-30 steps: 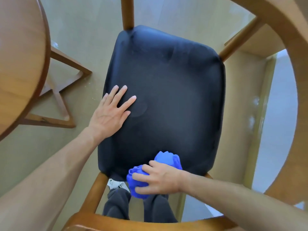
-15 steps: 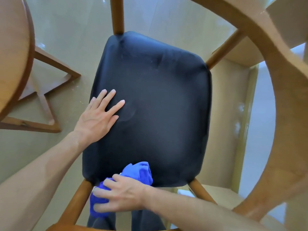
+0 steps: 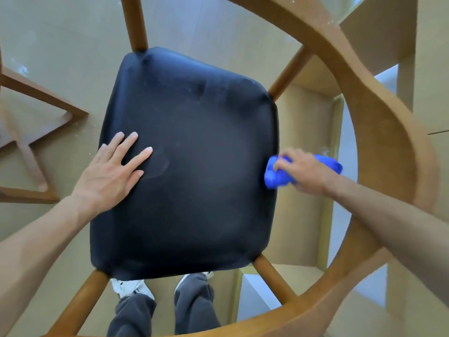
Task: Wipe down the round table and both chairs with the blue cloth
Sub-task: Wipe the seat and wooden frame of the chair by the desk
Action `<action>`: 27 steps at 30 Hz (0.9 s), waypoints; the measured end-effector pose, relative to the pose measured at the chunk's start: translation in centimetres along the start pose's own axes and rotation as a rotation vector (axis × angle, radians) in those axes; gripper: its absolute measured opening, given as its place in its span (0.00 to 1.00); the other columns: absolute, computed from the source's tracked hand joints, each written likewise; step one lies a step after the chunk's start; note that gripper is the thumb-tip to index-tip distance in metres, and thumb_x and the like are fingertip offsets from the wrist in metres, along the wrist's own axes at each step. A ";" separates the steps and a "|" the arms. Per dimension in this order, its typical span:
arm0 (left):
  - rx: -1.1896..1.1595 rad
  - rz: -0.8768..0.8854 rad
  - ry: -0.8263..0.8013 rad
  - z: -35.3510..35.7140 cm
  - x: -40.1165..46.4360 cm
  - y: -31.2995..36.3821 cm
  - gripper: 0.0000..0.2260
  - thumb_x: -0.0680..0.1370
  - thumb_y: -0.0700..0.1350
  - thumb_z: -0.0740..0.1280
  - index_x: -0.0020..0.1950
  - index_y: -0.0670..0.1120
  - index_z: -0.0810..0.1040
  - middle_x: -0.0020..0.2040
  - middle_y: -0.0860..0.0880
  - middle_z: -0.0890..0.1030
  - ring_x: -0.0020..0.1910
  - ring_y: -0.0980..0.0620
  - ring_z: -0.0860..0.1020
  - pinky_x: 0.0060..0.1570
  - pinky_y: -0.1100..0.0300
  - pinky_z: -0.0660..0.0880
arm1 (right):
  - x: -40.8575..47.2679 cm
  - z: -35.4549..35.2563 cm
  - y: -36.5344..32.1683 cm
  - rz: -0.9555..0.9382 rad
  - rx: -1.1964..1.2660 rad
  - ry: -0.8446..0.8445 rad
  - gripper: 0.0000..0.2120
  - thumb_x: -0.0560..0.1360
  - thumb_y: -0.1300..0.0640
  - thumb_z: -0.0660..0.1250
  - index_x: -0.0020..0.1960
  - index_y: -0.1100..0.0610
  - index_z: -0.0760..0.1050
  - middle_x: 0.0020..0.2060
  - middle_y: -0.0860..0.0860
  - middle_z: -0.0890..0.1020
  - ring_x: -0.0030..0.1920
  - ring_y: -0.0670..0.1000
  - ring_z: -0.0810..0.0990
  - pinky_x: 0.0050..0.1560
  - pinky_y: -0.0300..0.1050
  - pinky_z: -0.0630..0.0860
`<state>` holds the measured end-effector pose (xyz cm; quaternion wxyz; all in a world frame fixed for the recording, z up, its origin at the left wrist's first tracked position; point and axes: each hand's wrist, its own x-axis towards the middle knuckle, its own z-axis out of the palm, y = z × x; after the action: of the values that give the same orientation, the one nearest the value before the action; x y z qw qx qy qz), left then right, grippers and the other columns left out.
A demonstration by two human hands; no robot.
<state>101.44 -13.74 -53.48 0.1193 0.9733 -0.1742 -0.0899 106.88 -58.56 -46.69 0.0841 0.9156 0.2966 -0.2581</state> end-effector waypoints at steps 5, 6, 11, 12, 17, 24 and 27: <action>-0.012 -0.041 -0.014 -0.2 0.0 0.4 0.21 0.79 0.47 0.62 0.72 0.44 0.70 0.74 0.36 0.62 0.73 0.33 0.58 0.66 0.32 0.63 | 3.1 1.4 -2.7 1.029 0.998 0.319 0.20 0.72 0.61 0.64 0.63 0.52 0.66 0.57 0.53 0.66 0.47 0.55 0.71 0.48 0.44 0.67; -0.018 -0.052 -0.034 -0.2 0.0 0.4 0.22 0.79 0.48 0.64 0.73 0.45 0.69 0.75 0.37 0.61 0.74 0.34 0.57 0.67 0.33 0.62 | 3.0 2.4 -4.6 1.113 1.081 0.358 0.20 0.73 0.60 0.64 0.63 0.52 0.65 0.57 0.53 0.66 0.47 0.54 0.71 0.48 0.44 0.66; 0.001 -0.086 -0.163 -1.1 0.5 0.5 0.30 0.77 0.55 0.65 0.76 0.49 0.63 0.78 0.40 0.55 0.76 0.38 0.50 0.71 0.38 0.58 | -2.2 5.5 -12.6 1.574 1.257 0.295 0.18 0.74 0.60 0.60 0.63 0.58 0.67 0.60 0.59 0.75 0.52 0.61 0.77 0.55 0.51 0.74; 0.004 -0.101 -0.187 -1.2 0.6 0.6 0.30 0.77 0.55 0.65 0.77 0.49 0.62 0.78 0.41 0.54 0.77 0.39 0.50 0.71 0.38 0.58 | -2.9 5.6 -14.1 1.659 1.308 0.254 0.18 0.75 0.60 0.60 0.64 0.60 0.66 0.60 0.61 0.76 0.54 0.62 0.78 0.56 0.53 0.74; 0.011 -0.135 -0.271 -2.1 1.0 1.1 0.30 0.77 0.56 0.65 0.77 0.49 0.63 0.78 0.40 0.54 0.77 0.38 0.50 0.70 0.38 0.61 | -2.3 3.8 -20.6 1.814 1.279 0.089 0.22 0.75 0.59 0.62 0.66 0.60 0.60 0.61 0.65 0.70 0.56 0.67 0.75 0.57 0.59 0.74; -0.006 -0.131 -0.320 -2.8 1.1 0.9 0.29 0.78 0.56 0.65 0.76 0.50 0.62 0.78 0.42 0.53 0.77 0.39 0.49 0.71 0.39 0.60 | -2.0 3.2 -12.6 1.694 1.040 0.299 0.18 0.73 0.62 0.65 0.61 0.59 0.65 0.61 0.63 0.67 0.53 0.66 0.75 0.49 0.52 0.70; -0.014 -0.117 -0.296 -2.3 0.8 0.6 0.29 0.78 0.58 0.64 0.77 0.51 0.61 0.79 0.42 0.53 0.78 0.39 0.50 0.72 0.41 0.59 | 0.2 2.6 -12.2 1.675 1.024 0.327 0.20 0.74 0.63 0.63 0.64 0.59 0.64 0.64 0.63 0.65 0.55 0.66 0.74 0.51 0.53 0.70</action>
<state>102.47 -14.17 -51.25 0.0938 0.9571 -0.1324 -0.2402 98.76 -49.40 -48.97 -0.2082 0.7798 -0.5846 -0.0829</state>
